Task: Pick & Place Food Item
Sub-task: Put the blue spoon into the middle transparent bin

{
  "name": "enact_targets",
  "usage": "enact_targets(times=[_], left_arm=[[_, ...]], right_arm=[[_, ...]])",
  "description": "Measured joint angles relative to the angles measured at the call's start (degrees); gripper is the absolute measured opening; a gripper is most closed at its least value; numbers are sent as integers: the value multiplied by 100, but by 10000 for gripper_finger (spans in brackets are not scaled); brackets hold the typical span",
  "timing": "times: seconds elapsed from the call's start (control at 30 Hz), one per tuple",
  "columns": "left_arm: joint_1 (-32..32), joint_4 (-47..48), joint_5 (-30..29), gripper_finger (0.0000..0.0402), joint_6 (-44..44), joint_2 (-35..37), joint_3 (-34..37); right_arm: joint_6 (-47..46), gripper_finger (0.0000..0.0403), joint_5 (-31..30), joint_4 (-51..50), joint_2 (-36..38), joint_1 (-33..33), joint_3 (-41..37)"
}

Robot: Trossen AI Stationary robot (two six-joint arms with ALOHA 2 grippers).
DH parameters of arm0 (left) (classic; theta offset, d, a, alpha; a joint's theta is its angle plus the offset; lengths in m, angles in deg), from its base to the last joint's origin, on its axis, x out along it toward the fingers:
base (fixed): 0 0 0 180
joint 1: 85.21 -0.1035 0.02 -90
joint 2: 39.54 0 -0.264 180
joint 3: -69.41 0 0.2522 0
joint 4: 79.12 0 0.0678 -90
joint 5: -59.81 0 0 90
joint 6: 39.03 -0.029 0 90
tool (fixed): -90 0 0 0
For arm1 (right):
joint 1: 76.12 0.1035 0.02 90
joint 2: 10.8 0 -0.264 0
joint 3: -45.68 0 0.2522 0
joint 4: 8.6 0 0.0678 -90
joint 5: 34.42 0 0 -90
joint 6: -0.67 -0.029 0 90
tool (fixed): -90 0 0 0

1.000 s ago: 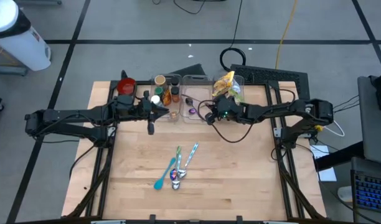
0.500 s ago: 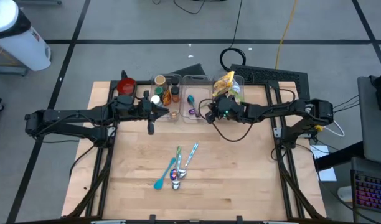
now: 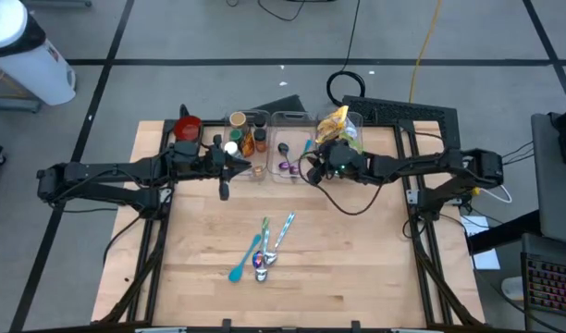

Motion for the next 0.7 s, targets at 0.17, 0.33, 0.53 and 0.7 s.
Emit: enact_targets(times=[0.17, 0.33, 0.53, 0.7], left_arm=[[44, 196, 404, 47, 390, -38, 0], [237, -6, 1335, 47, 388, -255, 5], [755, -445, 1665, 56, 682, -543, -4], [1467, 484, 1930, 114, 1318, -566, -4]], right_arm=[[405, 123, 2, 66, 410, 347, 2], [654, 119, 3, 234, 612, 654, 2], [679, 121, 3, 212, 644, 767, 2], [683, 122, -1, 163, 646, 763, 2]])
